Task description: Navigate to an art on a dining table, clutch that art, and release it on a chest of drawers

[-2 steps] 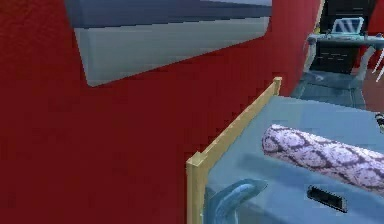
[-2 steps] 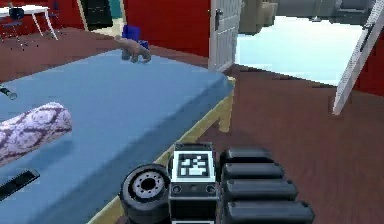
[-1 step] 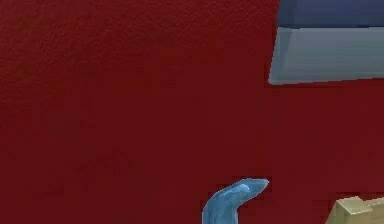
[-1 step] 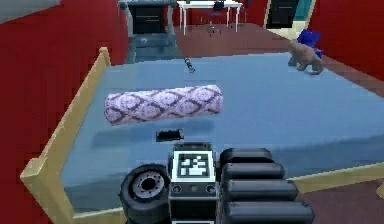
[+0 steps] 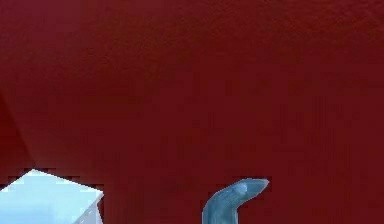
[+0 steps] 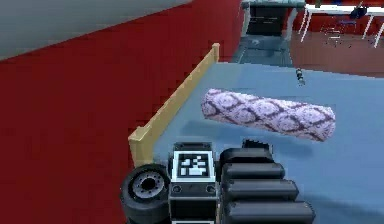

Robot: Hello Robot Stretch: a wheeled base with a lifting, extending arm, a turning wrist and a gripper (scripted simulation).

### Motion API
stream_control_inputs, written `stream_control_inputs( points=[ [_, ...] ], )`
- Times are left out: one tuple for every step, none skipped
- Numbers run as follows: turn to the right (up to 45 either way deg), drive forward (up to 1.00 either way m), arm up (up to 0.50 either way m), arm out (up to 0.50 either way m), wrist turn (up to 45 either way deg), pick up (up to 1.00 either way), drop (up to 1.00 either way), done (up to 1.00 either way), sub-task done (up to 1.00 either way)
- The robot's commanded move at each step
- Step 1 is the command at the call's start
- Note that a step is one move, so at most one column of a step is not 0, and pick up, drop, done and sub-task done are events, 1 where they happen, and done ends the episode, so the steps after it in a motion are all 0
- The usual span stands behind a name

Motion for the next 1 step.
stream_control_inputs(
  points=[
    [-3.0,0.00,0.00,0.00,0.0,0.00,0.00,0.00,0.00]
  ],
)
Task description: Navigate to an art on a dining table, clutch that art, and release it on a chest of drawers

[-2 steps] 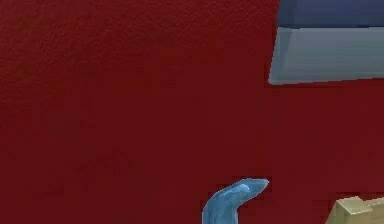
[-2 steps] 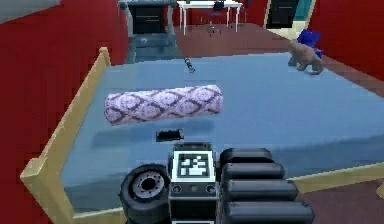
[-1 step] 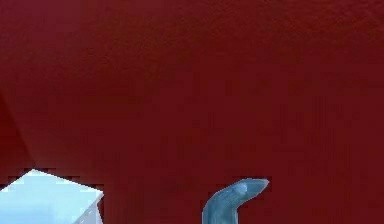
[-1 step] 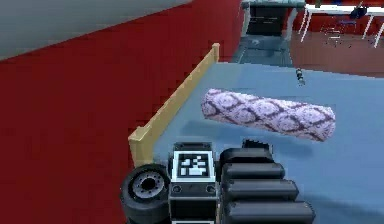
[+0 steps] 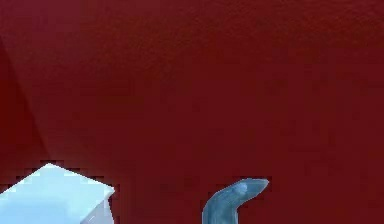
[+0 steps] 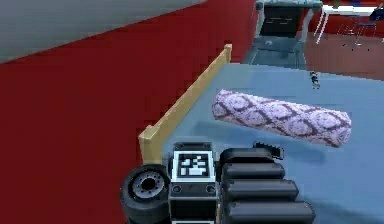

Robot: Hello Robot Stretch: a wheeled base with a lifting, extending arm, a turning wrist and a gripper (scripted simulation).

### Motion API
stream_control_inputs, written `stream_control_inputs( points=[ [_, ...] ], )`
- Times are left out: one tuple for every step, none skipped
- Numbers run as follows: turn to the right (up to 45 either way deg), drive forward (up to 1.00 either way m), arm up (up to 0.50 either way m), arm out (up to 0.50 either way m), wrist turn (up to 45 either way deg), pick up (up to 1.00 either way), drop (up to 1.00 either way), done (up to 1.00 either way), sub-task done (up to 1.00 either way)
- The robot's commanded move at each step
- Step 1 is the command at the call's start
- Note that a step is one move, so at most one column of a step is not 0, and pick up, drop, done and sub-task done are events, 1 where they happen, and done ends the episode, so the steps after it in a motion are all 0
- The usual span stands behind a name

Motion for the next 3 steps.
stream_control_inputs(
  points=[
    [45.0,0.00,0.00,0.00,0.0,0.00,0.00,0.00,0.00],
    [45.0,0.00,0.00,0.00,0.0,0.00,0.00,0.00,0.00],
    [45.0,0.00,0.00,0.00,0.0,0.00,0.00,0.00,0.00]
  ],
)
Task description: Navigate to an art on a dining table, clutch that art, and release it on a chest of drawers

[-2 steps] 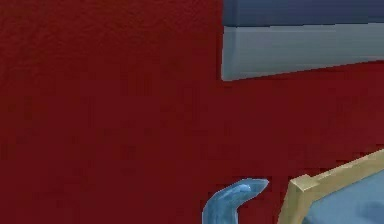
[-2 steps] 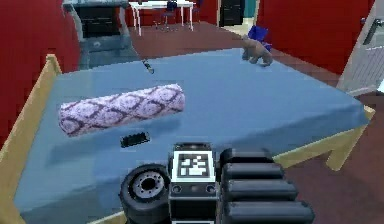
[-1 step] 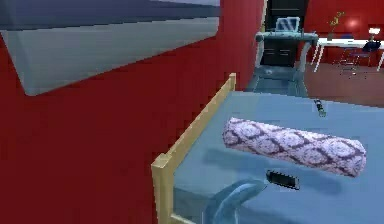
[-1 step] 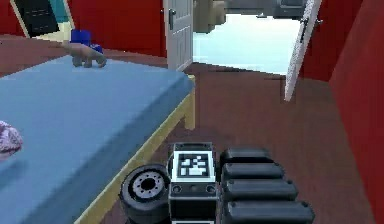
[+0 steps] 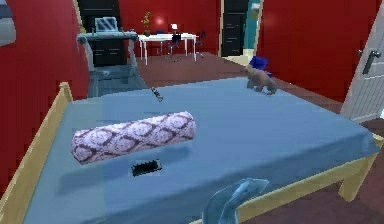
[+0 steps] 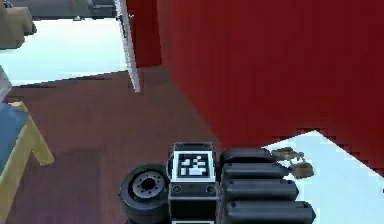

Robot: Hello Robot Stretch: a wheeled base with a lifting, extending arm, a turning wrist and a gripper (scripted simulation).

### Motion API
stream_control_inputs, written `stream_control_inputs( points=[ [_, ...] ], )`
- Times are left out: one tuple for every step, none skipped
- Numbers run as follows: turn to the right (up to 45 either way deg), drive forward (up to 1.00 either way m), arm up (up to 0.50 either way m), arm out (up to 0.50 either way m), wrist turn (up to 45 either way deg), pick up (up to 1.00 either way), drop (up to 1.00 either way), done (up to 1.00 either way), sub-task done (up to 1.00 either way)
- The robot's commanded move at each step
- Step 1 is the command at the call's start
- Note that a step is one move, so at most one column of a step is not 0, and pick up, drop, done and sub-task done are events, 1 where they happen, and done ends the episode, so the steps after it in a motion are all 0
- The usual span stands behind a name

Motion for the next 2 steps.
stream_control_inputs(
  points=[
    [3.0,0.00,0.00,0.00,0.0,0.00,0.00,0.00,0.00],
    [45.0,0.00,0.00,0.00,0.0,0.00,0.00,0.00,0.00]
  ],
)
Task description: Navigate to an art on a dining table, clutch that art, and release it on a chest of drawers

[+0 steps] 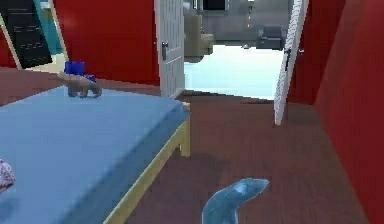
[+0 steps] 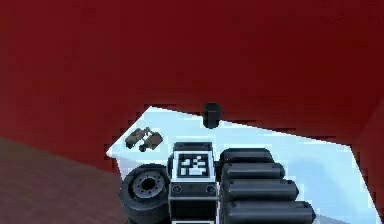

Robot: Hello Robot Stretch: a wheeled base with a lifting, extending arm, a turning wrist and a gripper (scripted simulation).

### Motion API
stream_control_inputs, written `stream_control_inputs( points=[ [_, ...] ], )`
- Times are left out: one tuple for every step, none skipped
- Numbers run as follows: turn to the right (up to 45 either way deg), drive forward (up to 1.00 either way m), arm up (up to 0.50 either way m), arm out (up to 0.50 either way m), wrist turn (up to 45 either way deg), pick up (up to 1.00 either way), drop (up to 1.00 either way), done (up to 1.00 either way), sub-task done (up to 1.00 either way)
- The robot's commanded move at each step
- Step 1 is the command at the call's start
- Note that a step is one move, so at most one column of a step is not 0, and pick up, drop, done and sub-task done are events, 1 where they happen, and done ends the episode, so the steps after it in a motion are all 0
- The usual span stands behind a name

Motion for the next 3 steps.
stream_control_inputs(
  points=[
    [45.0,0.00,0.00,0.00,0.0,0.00,0.00,0.00,0.00],
    [45.0,0.00,0.00,0.00,0.0,0.00,0.00,0.00,0.00],
    [18.0,0.00,0.00,0.00,0.0,0.00,0.00,0.00,0.00]
  ],
)
